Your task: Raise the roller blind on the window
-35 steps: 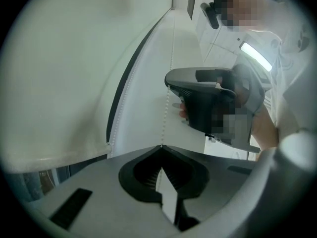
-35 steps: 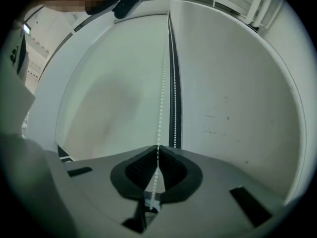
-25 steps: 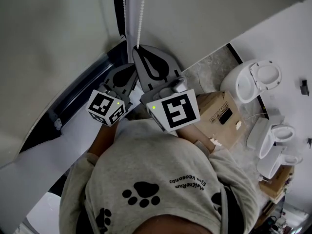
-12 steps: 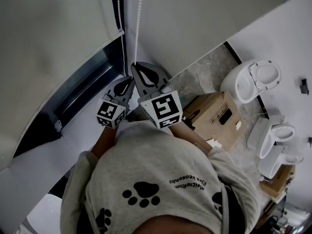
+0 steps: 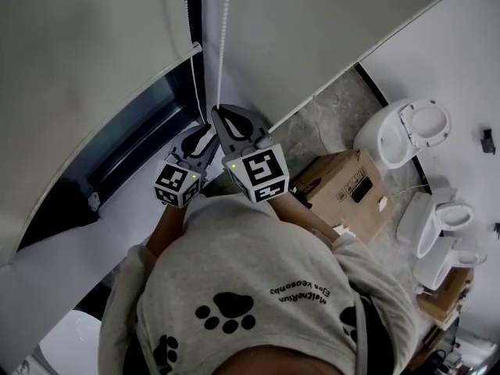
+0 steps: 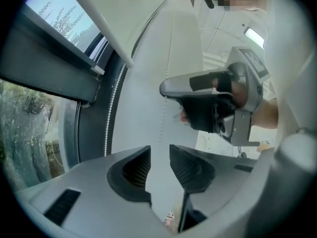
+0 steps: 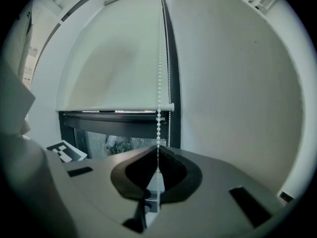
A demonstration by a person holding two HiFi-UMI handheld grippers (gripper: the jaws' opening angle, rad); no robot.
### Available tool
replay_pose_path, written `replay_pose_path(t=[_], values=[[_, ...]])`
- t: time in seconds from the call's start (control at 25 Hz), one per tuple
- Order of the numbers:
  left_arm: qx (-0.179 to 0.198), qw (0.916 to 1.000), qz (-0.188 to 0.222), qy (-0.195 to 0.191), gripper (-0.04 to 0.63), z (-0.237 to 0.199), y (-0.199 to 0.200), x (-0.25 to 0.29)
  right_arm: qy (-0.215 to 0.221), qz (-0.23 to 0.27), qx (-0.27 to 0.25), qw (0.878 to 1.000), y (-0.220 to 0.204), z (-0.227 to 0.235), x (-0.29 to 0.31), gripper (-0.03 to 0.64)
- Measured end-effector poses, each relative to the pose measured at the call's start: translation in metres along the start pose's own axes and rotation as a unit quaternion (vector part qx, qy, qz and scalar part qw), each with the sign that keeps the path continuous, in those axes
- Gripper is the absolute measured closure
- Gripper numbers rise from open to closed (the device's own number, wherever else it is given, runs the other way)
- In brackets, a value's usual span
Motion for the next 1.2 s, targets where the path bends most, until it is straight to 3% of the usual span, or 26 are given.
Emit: replay_pose_path(t=[0.32,0.48,0.76,0.96,1.2], values=[[0.011,0.9997,0.023,0.005,0.483,-0.014,0.064,-0.025,0.003,0.000,-0.004,1.000,0.001,0.002,0.000,0.606],[0.029,0.9976,0.061,0.017,0.506,-0.027,0.116,-0.039,0.005,0.002,-0.002,1.000,0.002,0.002,-0.001,0.606],[0.073,0.9922,0.101,-0.005,0.512,-0.028,0.191,-0.039,0.007,-0.002,0.002,1.000,-0.001,0.003,0.002,0.607],[0.093,0.9909,0.098,-0.003,0.517,-0.034,0.209,-0.033,0.007,-0.006,0.008,1.000,-0.006,0.004,0.008,0.607],[0.087,0.9914,0.098,-0.005,0.517,-0.033,0.207,-0.029,0.005,-0.032,0.001,0.999,-0.040,0.004,0.010,0.607]])
Point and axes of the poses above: the fingertips, and each gripper's own axes: x forward along the fingers, z to its right, y out of its top, the point moved 4 cm from there along -x, backward along the fingers, and after that the axes turned 15 degrees about x, right-handed, at the moved point
